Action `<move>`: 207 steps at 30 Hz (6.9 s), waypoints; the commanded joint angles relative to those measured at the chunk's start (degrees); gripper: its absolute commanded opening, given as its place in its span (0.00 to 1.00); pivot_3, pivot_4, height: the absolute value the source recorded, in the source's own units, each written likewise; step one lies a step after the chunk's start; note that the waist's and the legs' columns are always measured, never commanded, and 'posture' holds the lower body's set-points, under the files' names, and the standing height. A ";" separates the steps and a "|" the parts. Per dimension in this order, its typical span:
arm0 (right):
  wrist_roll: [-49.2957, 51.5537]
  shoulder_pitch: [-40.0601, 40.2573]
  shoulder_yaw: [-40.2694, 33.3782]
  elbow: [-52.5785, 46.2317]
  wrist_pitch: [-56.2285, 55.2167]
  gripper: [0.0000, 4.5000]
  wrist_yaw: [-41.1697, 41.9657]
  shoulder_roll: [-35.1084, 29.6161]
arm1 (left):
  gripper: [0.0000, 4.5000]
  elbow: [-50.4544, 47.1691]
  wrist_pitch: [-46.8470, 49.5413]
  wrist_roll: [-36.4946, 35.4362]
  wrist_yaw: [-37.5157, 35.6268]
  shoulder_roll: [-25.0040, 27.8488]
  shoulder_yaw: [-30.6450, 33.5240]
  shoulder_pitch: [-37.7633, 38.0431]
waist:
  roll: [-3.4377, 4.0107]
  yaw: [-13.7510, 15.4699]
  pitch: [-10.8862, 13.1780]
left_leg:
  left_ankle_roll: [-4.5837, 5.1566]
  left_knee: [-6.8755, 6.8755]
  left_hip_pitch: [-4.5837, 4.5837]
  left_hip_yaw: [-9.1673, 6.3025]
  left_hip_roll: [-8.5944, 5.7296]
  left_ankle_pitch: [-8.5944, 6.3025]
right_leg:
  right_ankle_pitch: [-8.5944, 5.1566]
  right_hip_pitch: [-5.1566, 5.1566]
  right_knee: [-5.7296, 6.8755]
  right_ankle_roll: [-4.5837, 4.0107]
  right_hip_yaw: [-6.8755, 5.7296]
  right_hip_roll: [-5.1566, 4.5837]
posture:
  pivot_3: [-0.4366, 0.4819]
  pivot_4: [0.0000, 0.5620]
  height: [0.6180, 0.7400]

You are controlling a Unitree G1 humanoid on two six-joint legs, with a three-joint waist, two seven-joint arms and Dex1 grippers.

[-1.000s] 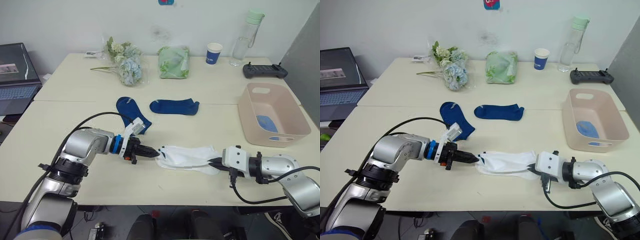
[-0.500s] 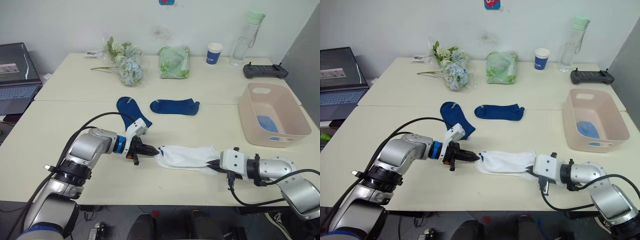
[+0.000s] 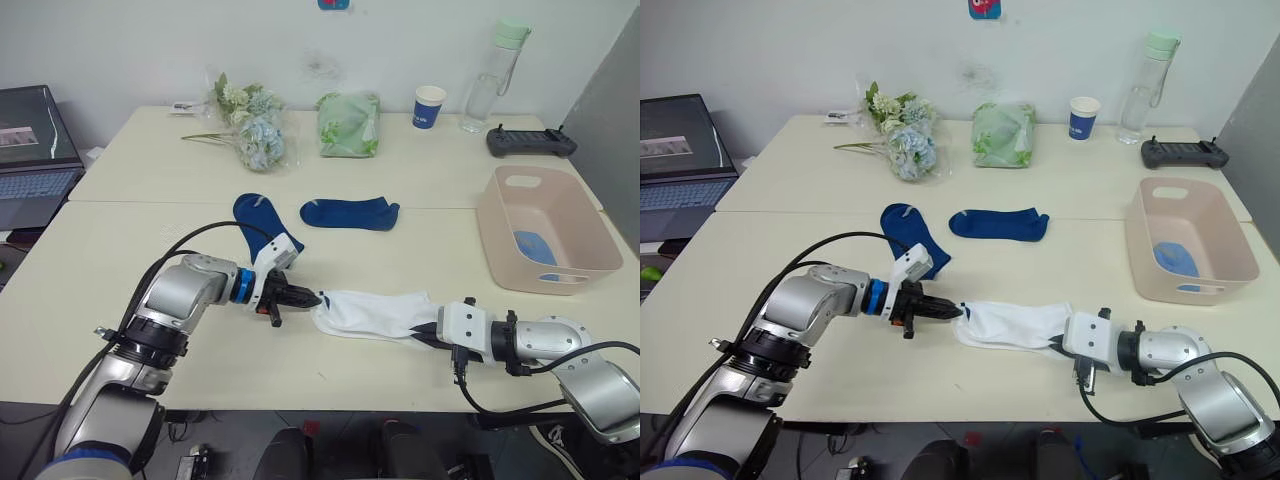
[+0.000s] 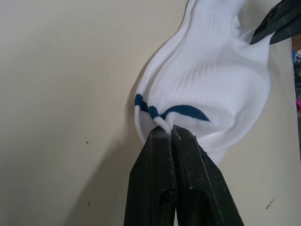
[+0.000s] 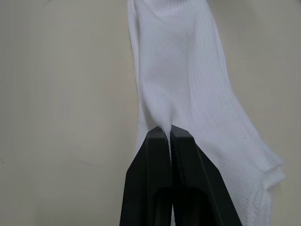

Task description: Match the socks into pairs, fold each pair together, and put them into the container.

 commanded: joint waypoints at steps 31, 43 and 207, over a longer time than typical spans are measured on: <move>4.39 -4.19 -1.29 0.60 8.33 0.00 -12.24 11.75 | 0.01 -11.62 -27.34 7.04 5.19 -6.85 -0.39 9.51 | -0.01 0.12 -0.01 | -0.01 0.00 0.01 0.03 -0.01 0.01 | 0.00 -0.01 0.01 -0.01 0.21 -0.04 | 0.48 0.27 1.00; -1.27 2.01 -1.58 7.24 -0.19 0.00 -11.82 7.82 | 0.00 -1.11 -36.35 14.52 5.95 -7.50 -3.41 9.70 | 0.00 0.15 -0.02 | 0.02 0.00 0.05 0.06 -0.03 -0.01 | 0.00 0.03 0.01 0.00 0.00 0.04 | 0.48 0.27 1.00; 45.86 -15.95 -15.40 7.17 46.30 0.71 -22.27 18.83 | 0.00 -4.72 -30.05 10.20 3.33 -7.28 -1.73 2.60 | 0.09 -1.19 -0.04 | 0.05 -0.07 -0.03 -0.06 0.04 -0.02 | 0.00 -0.03 0.00 0.00 0.06 0.03 | 0.48 0.27 1.00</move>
